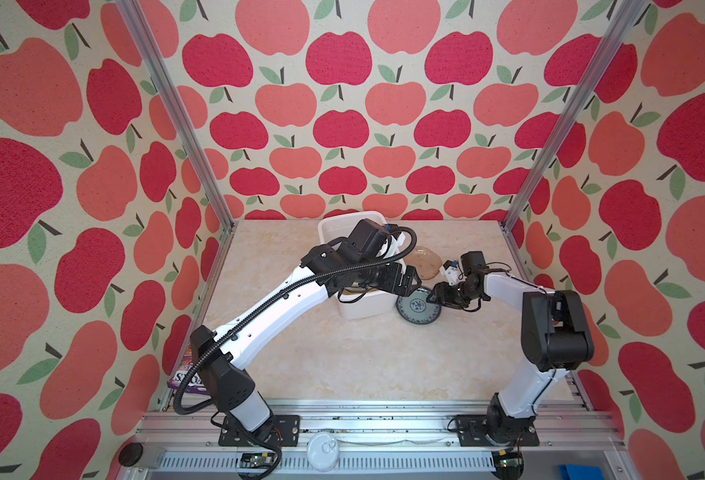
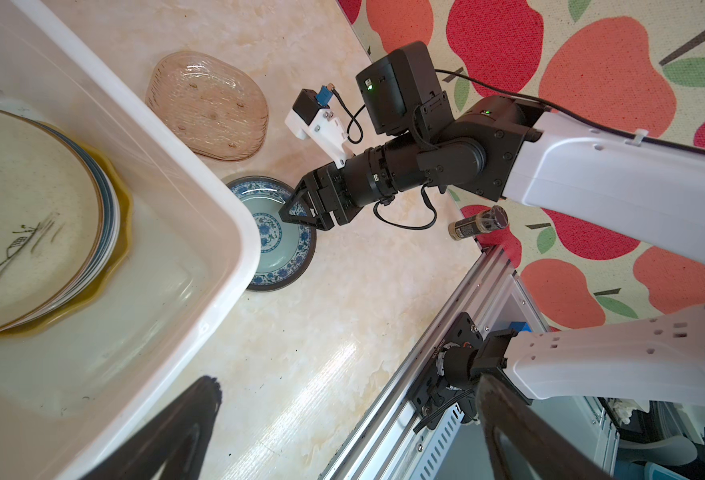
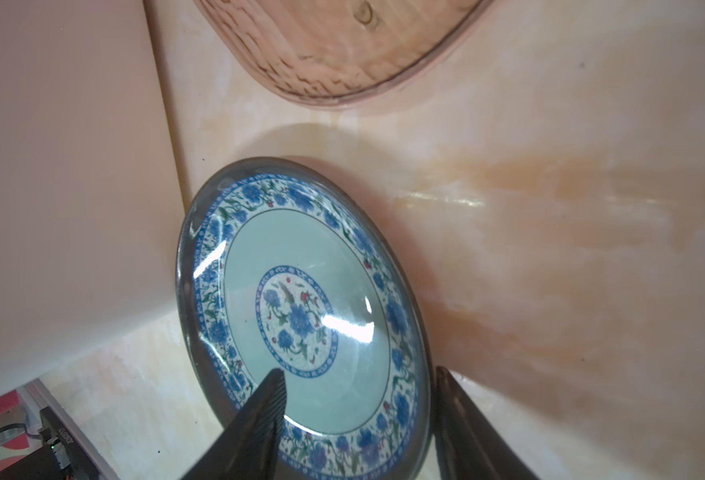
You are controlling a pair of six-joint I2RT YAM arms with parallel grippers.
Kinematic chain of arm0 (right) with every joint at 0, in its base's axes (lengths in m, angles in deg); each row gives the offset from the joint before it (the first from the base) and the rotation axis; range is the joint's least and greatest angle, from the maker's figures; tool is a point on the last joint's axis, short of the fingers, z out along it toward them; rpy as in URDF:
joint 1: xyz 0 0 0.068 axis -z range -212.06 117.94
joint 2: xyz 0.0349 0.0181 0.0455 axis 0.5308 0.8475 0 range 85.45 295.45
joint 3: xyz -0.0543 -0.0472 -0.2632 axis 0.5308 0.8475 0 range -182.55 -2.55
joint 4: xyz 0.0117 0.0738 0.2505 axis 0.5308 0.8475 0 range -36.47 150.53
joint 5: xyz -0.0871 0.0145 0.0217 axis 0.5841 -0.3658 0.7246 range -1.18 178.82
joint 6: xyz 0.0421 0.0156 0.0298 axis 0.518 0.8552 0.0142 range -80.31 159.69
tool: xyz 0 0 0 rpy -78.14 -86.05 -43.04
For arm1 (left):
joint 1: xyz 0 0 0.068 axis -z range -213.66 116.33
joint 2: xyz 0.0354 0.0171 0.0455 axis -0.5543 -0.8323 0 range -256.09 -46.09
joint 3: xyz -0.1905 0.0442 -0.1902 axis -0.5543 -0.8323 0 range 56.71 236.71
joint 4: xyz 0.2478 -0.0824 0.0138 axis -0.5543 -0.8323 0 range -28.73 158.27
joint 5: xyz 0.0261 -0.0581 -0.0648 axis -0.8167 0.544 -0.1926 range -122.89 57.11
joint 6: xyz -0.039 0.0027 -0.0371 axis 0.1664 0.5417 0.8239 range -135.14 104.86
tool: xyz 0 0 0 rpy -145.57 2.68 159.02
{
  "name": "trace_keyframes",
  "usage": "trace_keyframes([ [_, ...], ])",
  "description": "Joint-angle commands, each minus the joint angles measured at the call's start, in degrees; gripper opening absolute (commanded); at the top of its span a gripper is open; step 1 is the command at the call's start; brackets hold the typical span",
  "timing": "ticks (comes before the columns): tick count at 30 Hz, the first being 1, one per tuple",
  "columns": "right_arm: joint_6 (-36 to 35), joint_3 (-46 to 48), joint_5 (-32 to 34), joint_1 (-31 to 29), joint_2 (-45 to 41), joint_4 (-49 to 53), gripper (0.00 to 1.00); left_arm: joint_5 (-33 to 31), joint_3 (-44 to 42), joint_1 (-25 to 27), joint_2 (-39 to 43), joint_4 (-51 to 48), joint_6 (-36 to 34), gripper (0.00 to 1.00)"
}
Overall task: Place the plates into the plastic bin on the countertop
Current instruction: 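Grasp the floral plate's rim with the right gripper and tilt it up, then lift the floral plate upright and carry it toward the bin with the right gripper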
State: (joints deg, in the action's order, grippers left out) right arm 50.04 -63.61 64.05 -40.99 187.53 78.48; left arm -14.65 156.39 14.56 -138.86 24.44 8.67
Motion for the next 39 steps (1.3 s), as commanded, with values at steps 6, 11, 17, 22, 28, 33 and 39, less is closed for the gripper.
trace_keyframes([
  [6,0.36,1.12,-10.18,-0.38,0.10,-1.96,0.56,-0.55,-0.36,-0.24,0.00,0.91,0.86,0.99],
  [11,0.77,1.35,-11.72,-0.73,0.51,-1.61,0.50,-0.33,0.16,-0.24,-0.21,1.60,1.23,0.99],
  [17,2.97,2.72,-11.46,-0.83,-2.78,-3.30,0.43,-0.18,0.78,-0.24,-0.67,0.95,0.38,0.99],
  [22,4.74,3.40,-9.67,-0.83,-4.42,-4.04,0.30,-0.51,0.02,-0.24,0.22,1.12,0.34,0.99],
  [28,6.60,4.09,-7.72,-0.90,-6.20,-4.38,0.13,-0.86,-0.79,-0.24,1.28,1.21,0.29,0.99],
  [33,7.39,5.10,-5.89,-0.91,-8.75,-3.37,0.03,-1.28,-1.01,-0.24,2.20,1.29,0.27,0.99],
  [39,10.23,5.17,-0.25,-0.84,-15.66,2.56,0.02,-3.48,-1.58,-0.15,5.52,1.19,0.25,0.99],
])
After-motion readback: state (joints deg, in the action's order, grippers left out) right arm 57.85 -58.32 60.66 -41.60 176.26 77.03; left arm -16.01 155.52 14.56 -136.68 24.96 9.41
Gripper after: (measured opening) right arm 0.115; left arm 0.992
